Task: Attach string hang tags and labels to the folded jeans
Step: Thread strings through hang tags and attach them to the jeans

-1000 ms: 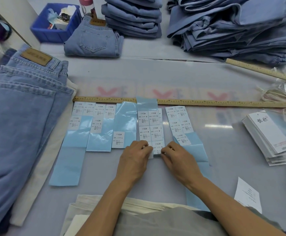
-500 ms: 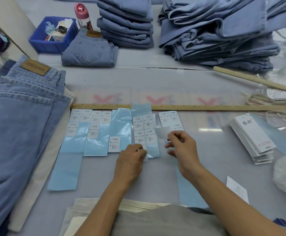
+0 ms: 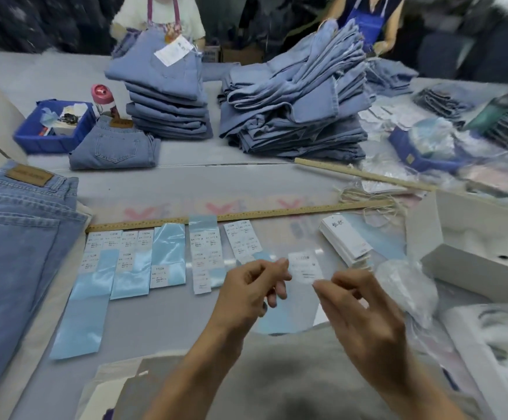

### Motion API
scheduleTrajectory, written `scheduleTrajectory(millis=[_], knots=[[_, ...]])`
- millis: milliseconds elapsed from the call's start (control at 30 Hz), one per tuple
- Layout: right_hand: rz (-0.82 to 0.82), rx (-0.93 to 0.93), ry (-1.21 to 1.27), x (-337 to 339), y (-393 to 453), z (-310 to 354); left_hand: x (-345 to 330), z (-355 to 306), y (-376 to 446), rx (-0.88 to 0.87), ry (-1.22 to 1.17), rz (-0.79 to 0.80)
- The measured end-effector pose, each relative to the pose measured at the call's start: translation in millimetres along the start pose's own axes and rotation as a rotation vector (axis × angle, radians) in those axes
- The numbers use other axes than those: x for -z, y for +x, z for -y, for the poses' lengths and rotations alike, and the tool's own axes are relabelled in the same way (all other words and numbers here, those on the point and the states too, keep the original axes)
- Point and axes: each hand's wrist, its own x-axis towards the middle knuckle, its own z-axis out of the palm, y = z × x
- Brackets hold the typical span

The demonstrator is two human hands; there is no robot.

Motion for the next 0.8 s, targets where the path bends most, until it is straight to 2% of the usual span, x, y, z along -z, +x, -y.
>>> scheduleTrajectory(millis=[133, 267, 333, 367, 433, 500, 533, 667, 800], knots=[[0.027, 0.085, -0.058, 37.4, -17.4, -0.4, -32.5, -6.2, -20.0, 0.019, 0.000, 0.025], [0.047, 0.004, -0.031, 63.6, -34.5, 1.4, -57.1, -4.7, -29.9, -0.004, 0.029, 0.022], [0.021, -0.148, 0.070, 71.6, -43.1, 4.4, -68.7, -3.0, -34.8, -0.057, 0.046, 0.003], [-0.026, -0.292, 0.166, 74.7, -47.2, 7.0, -74.5, -1.8, -37.4, -0.090, 0.069, -0.001], [-0.156, -0.699, 0.392, 80.2, -52.3, 12.2, -84.7, 3.1, -41.8, -0.162, 0.131, 0.021], [-0.169, -1.050, 0.603, 85.1, -58.3, 11.3, -94.3, 10.2, -44.8, -0.214, 0.184, 0.061], [-0.146, -1.140, 0.661, 87.6, -61.9, 10.2, -98.4, 13.9, -45.4, -0.231, 0.203, 0.080], [-0.137, -1.219, 0.770, 101.4, -70.4, 11.5, -111.5, 25.4, -47.0, -0.292, 0.253, 0.167], [-0.128, -1.217, 0.743, 107.6, -75.7, 7.6, -116.1, 29.9, -46.7, -0.302, 0.295, 0.208]])
